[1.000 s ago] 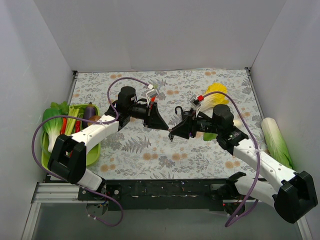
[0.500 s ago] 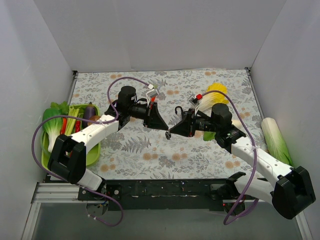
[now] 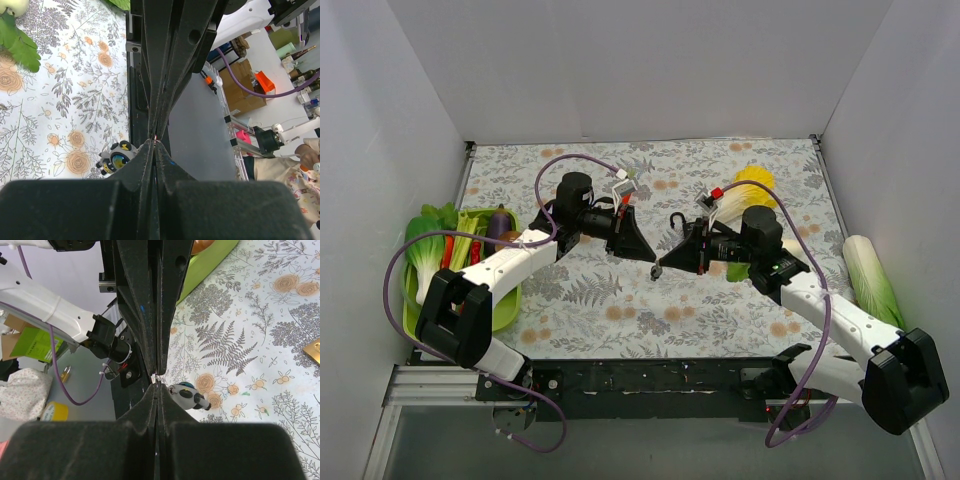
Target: Unlock with the key
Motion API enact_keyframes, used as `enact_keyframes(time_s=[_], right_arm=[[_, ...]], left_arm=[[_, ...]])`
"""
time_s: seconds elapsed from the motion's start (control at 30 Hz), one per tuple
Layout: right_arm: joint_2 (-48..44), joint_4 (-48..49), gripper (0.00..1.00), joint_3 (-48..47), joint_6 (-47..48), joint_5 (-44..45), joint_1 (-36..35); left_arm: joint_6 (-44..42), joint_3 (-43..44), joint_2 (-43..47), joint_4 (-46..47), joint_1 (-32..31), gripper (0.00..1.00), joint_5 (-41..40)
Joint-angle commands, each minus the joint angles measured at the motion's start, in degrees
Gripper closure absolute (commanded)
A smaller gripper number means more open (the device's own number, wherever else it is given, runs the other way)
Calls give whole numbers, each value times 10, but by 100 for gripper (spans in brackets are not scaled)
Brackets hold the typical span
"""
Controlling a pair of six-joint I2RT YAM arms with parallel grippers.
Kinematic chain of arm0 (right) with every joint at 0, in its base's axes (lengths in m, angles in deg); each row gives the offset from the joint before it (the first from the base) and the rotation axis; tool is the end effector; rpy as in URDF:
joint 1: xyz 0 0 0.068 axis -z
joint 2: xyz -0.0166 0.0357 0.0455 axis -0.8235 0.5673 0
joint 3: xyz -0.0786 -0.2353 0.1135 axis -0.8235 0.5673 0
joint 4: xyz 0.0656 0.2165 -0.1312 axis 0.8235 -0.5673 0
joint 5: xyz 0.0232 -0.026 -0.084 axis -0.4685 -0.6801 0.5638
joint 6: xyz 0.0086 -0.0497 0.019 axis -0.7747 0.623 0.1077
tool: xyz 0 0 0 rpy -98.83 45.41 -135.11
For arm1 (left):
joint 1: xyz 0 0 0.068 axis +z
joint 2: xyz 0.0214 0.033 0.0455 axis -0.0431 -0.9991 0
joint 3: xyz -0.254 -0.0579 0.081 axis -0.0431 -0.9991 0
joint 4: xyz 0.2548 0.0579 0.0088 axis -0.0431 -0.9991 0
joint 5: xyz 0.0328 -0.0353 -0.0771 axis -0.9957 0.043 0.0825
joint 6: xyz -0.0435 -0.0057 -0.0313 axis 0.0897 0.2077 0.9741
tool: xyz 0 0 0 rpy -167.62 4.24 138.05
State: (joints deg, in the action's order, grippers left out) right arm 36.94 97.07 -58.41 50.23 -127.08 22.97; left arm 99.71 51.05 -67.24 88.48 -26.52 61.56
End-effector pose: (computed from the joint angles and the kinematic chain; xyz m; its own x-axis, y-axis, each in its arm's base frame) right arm 0.1934 0.1527 0.2943 -0.5603 0.0665 -0.8256 -0.7982 0.2227 0.5597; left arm 0.2630 -0.1847 0.2827 -0.9543 0.2540 -0.1573 0.1790 0.0643 -0.9818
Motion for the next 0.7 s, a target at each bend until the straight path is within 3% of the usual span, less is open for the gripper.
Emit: enact_keyframes(time_s=[0.0, 0.13, 0.17, 0.27, 0.3, 0.37, 0.47, 0.67], right_arm=[[5, 47, 99, -2, -10, -22, -1], [3, 48, 99, 2, -11, -16, -1], [3, 48, 99, 3, -12, -11, -1], [-5, 54, 99, 13, -16, 5, -1], [-11, 59, 99, 21, -21, 12, -1], [-15, 64, 99, 27, -23, 30, -1], [-26, 68, 99, 37, -26, 55, -1], [-62, 59, 99, 71, -22, 117, -1]], left_arm=[[-12, 20, 4, 1, -10, 100, -4], [-12, 22, 5, -1, -11, 100, -19], [-13, 20, 7, -2, -11, 85, -24], [-15, 17, 13, 0, -11, 61, -60], [-14, 16, 18, 1, -11, 46, -74], [-14, 7, 27, 5, -11, 34, -130], [-13, -2, 47, 12, -10, 3, -204], [9, -12, 64, 14, -4, 2, -324]])
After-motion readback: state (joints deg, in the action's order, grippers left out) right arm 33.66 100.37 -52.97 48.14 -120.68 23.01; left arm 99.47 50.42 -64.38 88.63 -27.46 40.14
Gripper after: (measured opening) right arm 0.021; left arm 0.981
